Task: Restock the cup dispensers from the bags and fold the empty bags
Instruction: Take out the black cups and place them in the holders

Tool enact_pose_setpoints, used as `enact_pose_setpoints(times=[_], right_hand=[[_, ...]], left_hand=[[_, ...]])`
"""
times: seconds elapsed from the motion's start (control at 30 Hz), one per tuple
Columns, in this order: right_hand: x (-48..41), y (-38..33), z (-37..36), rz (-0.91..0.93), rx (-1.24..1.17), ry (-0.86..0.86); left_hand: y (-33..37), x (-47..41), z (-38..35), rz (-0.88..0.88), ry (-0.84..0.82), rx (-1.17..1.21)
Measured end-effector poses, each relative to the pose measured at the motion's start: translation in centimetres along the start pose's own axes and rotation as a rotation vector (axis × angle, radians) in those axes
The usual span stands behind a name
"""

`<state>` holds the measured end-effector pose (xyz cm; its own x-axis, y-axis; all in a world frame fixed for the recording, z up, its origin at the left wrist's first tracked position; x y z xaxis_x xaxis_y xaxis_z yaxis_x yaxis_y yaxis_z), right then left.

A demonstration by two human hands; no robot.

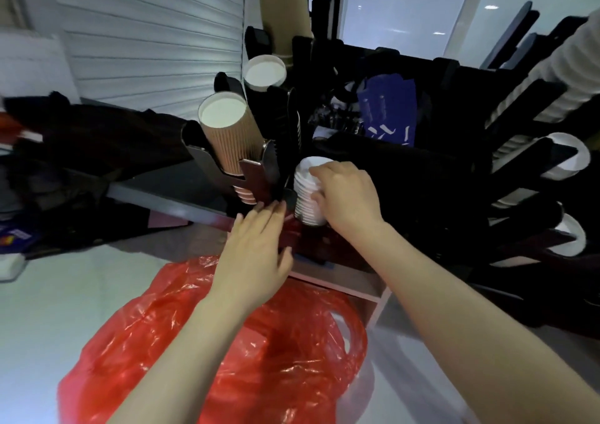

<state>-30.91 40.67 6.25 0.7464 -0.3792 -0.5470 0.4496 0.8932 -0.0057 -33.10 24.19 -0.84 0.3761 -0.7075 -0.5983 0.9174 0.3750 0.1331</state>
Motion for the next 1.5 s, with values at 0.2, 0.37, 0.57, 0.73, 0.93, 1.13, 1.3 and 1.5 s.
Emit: enact_pose_setpoints(times=[0.2, 0.37, 0.57, 0.73, 0.93, 1.13, 1.3, 1.5], right_hand=[[0.5, 0.5, 0.8, -0.047, -0.128, 0.034], [0.6, 1.0, 1.5, -0.036, -0.175, 0.029], [0.5, 0.9, 1.4, -0.036, -0.211, 0.002], [0.4, 1.1, 1.5, -0.036, -0.220, -0.012], [0.2, 1.1, 1.2, -0.037, -0.214, -0.065], [0.1, 1.2, 1.5, -0.037, -0.252, 0.007], [0.1, 1.1, 1.2, -0.028, -0.213, -0.038], [0.2, 0.3, 0.2, -0.006, -0.128, -0.045]], left_hand=[[0.0, 0.0, 0.0, -0.014, 0.014, 0.028], [0.2, -0.2, -0.3, -0.028, 0.003, 0.046], [0.4, -0.4, -0.8, -0.032, -0.009, 0.055], [0.2, -0.4, -1.0, -0.024, -0.011, 0.054], [0.3, -0.4, -1.1, -0.032, -0.020, 0.051], [0.1, -0.3, -1.2, -0.028, -0.016, 0.053], [0.2, -0.5, -1.2, -0.033, -0.015, 0.062], [0.3, -0.3, -1.2, -0.036, -0.014, 0.068]])
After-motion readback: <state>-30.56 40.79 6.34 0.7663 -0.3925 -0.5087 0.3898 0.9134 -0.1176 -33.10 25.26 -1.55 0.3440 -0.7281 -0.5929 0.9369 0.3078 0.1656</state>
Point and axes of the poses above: each hand's wrist, its own x-axis away from the middle knuckle, its own z-axis out of the back of the hand, y = z × x, the point moved 1 cm from there along -x, towards the middle knuckle, and after that the axes turned 15 degrees about -z, right-handed, at the moved point
